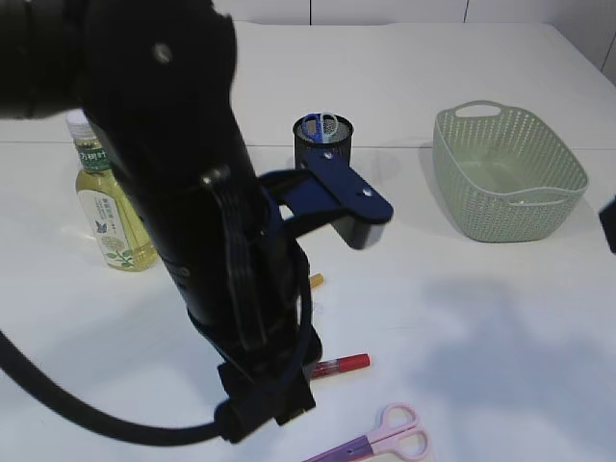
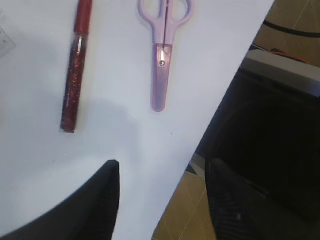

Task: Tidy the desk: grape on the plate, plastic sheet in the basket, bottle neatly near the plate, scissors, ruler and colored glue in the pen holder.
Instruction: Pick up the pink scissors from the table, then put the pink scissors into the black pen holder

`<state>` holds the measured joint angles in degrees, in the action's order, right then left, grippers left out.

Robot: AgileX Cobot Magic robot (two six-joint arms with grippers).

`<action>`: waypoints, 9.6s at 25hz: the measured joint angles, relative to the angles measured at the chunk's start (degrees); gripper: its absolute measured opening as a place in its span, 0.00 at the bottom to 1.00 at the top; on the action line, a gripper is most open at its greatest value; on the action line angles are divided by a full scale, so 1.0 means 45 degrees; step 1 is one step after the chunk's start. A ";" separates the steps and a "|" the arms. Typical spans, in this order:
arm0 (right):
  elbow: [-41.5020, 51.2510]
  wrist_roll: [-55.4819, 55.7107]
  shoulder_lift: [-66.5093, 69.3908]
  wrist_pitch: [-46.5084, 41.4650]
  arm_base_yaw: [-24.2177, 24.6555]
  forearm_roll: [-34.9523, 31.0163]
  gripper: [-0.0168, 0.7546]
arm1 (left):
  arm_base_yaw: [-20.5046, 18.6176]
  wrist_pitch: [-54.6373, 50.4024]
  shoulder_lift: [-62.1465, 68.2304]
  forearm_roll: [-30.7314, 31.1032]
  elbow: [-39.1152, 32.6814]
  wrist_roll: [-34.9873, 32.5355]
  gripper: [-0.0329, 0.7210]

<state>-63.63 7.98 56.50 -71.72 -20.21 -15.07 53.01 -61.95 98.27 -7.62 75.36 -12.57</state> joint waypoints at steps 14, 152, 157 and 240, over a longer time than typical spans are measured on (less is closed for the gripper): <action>0.1321 0.0559 -0.2472 -0.0094 0.0000 -0.0138 0.50 | 0.1478 0.1088 0.2782 0.1044 0.0045 0.1035 0.55; 0.1321 0.0061 -0.2472 -0.0094 0.0000 0.1399 0.49 | -0.0191 0.1116 0.5780 -0.0225 0.3882 0.3797 0.26; 0.1321 0.0061 -0.2472 -0.0094 0.0000 0.1399 0.49 | -0.0581 0.2279 0.5284 -0.0134 0.3882 0.3797 0.26; 0.1321 -0.0172 -0.2472 0.0571 0.0000 0.3761 0.49 | -0.5062 2.1631 0.8497 0.1393 0.4268 0.3886 0.27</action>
<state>-57.69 7.20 45.38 -69.15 -20.21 1.85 30.23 35.39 136.51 -1.35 94.57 4.92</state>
